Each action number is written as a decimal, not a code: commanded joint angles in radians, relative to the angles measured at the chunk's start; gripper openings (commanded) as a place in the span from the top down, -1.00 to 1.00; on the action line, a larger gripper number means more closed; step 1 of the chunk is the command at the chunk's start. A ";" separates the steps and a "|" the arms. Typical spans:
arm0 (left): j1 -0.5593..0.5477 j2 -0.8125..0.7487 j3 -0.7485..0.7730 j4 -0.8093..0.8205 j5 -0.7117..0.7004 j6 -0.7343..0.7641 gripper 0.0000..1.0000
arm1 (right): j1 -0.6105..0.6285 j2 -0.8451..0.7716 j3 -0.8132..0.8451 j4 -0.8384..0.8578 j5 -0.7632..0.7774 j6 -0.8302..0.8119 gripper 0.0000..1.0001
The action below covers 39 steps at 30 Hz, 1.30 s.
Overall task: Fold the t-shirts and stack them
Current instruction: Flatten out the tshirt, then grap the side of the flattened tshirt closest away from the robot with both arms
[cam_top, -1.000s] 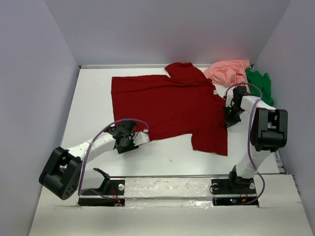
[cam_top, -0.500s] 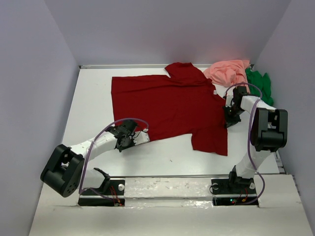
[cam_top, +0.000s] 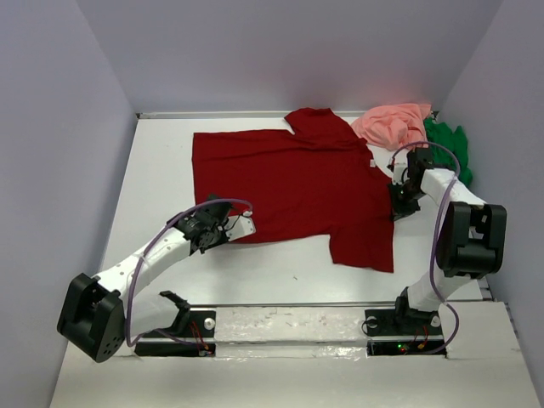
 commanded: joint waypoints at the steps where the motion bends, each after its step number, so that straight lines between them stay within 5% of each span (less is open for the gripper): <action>1: -0.002 -0.036 0.033 -0.086 -0.049 0.031 1.00 | -0.007 -0.057 0.023 -0.066 -0.016 -0.024 1.00; 22: 0.021 -0.090 0.004 -0.056 -0.104 0.074 1.00 | -0.007 -0.064 0.086 -0.161 -0.003 -0.043 1.00; 39: 0.088 -0.041 0.047 -0.010 -0.110 0.109 1.00 | -0.007 0.091 0.258 -0.178 -0.045 -0.011 1.00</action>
